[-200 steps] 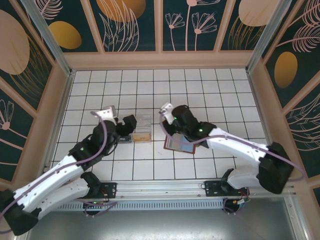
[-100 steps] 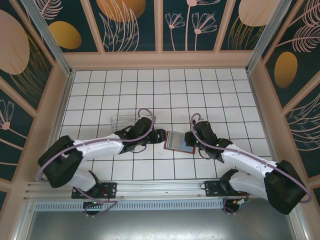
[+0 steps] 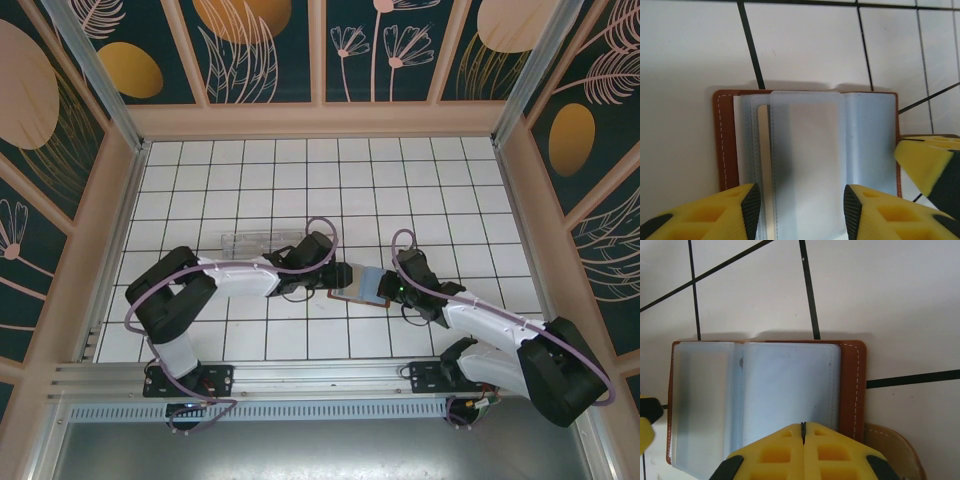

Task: Take the credit cards out of the card holder

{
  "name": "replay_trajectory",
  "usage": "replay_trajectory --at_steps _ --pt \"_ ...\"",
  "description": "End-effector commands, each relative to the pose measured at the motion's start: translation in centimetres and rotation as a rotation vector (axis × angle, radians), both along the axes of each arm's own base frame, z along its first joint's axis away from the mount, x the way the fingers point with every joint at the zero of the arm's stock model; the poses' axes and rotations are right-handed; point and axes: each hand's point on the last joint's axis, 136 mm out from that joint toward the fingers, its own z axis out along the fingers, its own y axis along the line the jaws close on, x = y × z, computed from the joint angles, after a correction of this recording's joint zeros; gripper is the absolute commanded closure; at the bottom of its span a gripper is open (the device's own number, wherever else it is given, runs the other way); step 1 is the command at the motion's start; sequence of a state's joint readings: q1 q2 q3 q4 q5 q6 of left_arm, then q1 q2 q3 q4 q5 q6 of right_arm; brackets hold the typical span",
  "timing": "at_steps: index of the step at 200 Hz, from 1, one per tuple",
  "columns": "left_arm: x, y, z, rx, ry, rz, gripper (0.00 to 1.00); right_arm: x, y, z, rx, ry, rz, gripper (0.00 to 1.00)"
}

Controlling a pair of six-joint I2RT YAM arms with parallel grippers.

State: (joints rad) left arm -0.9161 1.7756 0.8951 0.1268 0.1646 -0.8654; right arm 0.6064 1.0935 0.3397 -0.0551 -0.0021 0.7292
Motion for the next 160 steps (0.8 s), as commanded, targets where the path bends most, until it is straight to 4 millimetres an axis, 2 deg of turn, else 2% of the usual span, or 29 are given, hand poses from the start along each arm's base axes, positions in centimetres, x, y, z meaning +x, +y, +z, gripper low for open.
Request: replay_trajectory --at_steps 1,93,160 --pt "-0.2 -1.0 -0.5 -0.004 0.015 -0.035 0.50 -0.5 -0.3 -0.9 0.013 0.034 -0.019 1.00" --pt "-0.9 -2.3 -0.6 -0.044 0.041 -0.077 0.51 -0.6 -0.3 -1.4 0.011 0.046 -0.011 1.00" --pt "-1.6 -3.9 2.4 -0.172 0.008 -0.142 0.47 -0.7 -0.3 -1.5 0.014 0.051 -0.013 1.00"
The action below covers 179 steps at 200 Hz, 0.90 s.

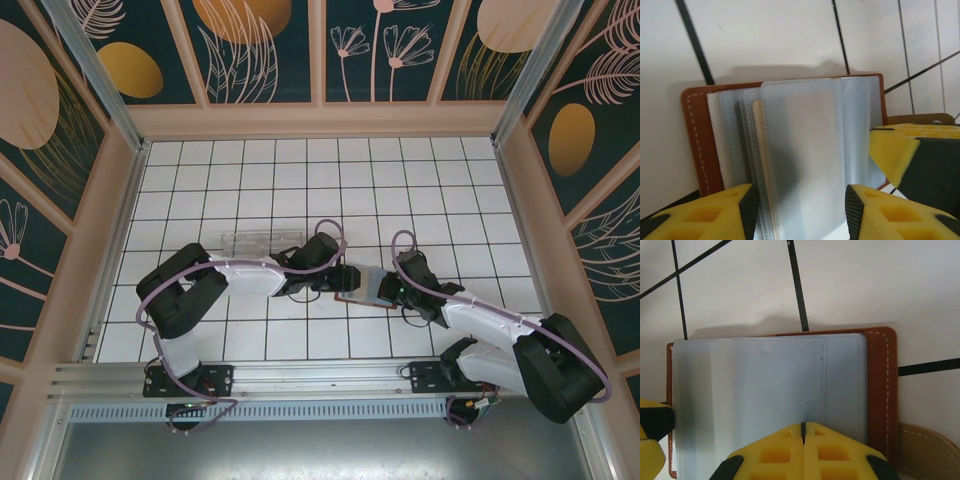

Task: Take the credit cards out of the card holder

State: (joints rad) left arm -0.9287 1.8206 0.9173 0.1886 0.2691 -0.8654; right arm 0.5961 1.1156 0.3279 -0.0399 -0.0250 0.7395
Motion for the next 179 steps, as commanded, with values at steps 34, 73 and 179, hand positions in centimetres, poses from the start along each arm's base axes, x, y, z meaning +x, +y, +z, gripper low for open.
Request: replay_trajectory --at_steps 34,73,179 --pt "-0.6 -1.5 2.0 -0.089 -0.024 -0.061 0.45 -0.5 -0.3 -0.7 0.004 0.024 -0.011 1.00" --pt "0.2 -0.2 1.6 -0.009 -0.050 -0.011 0.44 -0.2 -2.3 0.3 -0.051 0.001 -0.106 1.00" --pt "0.7 0.1 1.8 0.027 -0.087 -0.014 0.43 -1.0 -4.4 -0.9 -0.094 0.064 -0.194 0.97"
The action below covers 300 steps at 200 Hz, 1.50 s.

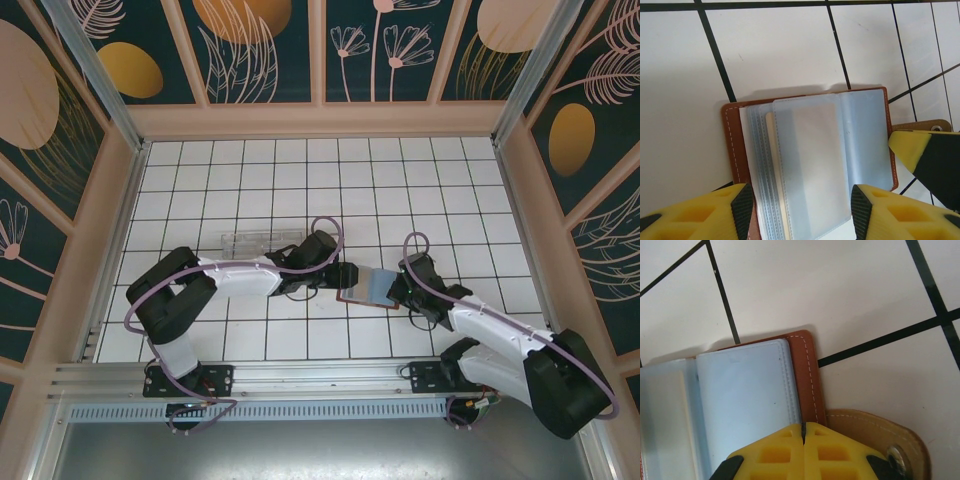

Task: Take the credit cards out of the card holder

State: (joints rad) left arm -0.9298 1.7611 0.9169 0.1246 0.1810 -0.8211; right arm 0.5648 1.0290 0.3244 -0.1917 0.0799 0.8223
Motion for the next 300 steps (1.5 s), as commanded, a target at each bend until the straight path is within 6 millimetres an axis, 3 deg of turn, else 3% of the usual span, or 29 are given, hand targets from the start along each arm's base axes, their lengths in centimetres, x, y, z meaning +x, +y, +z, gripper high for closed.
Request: replay_trajectory --at_steps 1,89,133,193,221,256,278,289,300 --pt "-0.2 -1.1 0.5 -0.022 -0.008 -0.044 0.43 -0.4 -0.9 -0.7 -0.025 0.029 -0.034 0.97" --pt "-0.6 -1.9 -0.6 -0.031 0.028 -0.080 0.44 -0.8 -0.5 -1.9 -0.027 0.080 -0.016 0.97" --pt "-1.2 -1.6 -2.5 0.010 0.079 -0.082 0.44 -0.7 -0.4 -1.8 -0.021 0.076 -0.010 0.97" --pt "-1.6 -3.2 0.0 -0.103 0.059 -0.127 0.42 -0.8 -0.3 -2.0 -0.015 0.080 -0.007 0.97" --pt "-1.8 -3.6 0.8 -0.140 0.055 -0.137 0.37 -0.8 -0.3 -2.0 -0.014 0.081 -0.006 0.97" --pt "-1.8 -3.6 0.6 -0.137 0.055 -0.145 0.21 -0.9 -0.2 -2.0 -0.012 0.082 -0.004 0.97" --pt "-1.9 -3.6 1.0 -0.148 0.047 -0.152 0.18 -0.9 -0.2 -1.9 -0.010 0.078 -0.006 0.97" --pt "-1.8 -3.5 1.2 -0.147 0.040 -0.149 0.07 -0.9 -0.3 -2.0 -0.011 0.079 -0.008 0.97" --pt "-1.8 -3.5 1.5 -0.146 0.032 -0.152 0.06 -0.9 -0.3 -1.9 -0.012 0.079 -0.006 0.97"
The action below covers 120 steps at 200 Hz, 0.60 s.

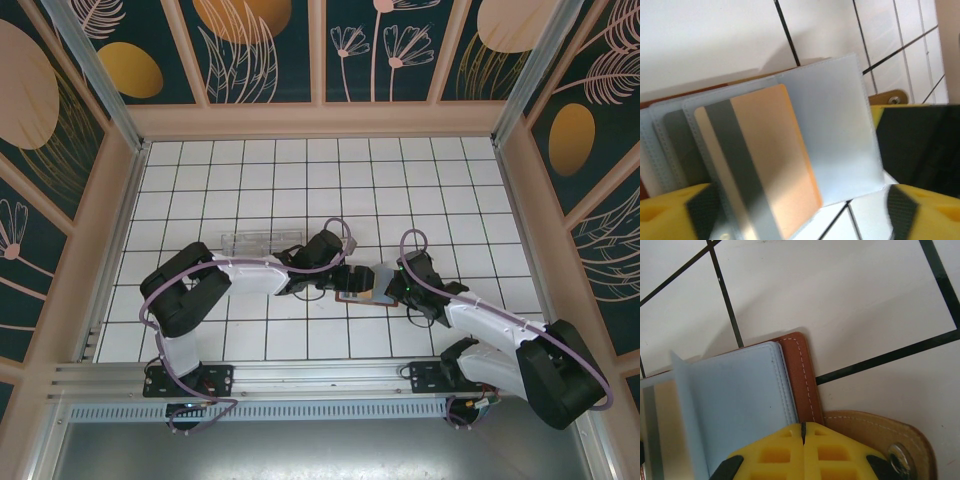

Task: Take the credit cards out of the card holder

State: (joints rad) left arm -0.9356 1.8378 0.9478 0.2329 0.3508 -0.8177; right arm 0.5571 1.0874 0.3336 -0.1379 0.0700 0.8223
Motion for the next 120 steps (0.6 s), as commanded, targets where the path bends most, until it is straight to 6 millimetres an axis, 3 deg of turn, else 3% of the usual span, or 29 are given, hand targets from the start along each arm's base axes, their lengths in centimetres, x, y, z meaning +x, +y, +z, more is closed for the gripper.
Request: replay_trajectory --at_steps 1,43,69,74,105,120 --pt "-0.4 -0.2 1.3 -0.027 -0.024 -0.020 0.06 -1.6 -0.7 -1.6 -0.022 0.077 -0.005 0.97" --pt "0.4 0.9 2.7 0.023 -0.085 0.018 0.07 -1.3 -1.2 -0.9 -0.035 0.057 -0.023 0.97" --pt "1.3 2.4 2.5 0.106 -0.123 0.069 0.10 -0.6 -1.8 1.3 -0.057 -0.005 -0.044 0.93" --pt "1.6 2.7 3.6 0.099 -0.148 0.083 0.11 -0.4 -1.9 1.9 -0.057 -0.023 -0.047 0.92" --pt "2.2 3.7 3.6 0.131 -0.176 0.112 0.23 0.8 -1.0 5.1 -0.018 -0.114 -0.015 0.89" --pt "1.9 2.8 3.6 0.088 -0.162 0.088 0.34 1.2 -0.1 5.9 0.012 -0.128 0.012 0.89"
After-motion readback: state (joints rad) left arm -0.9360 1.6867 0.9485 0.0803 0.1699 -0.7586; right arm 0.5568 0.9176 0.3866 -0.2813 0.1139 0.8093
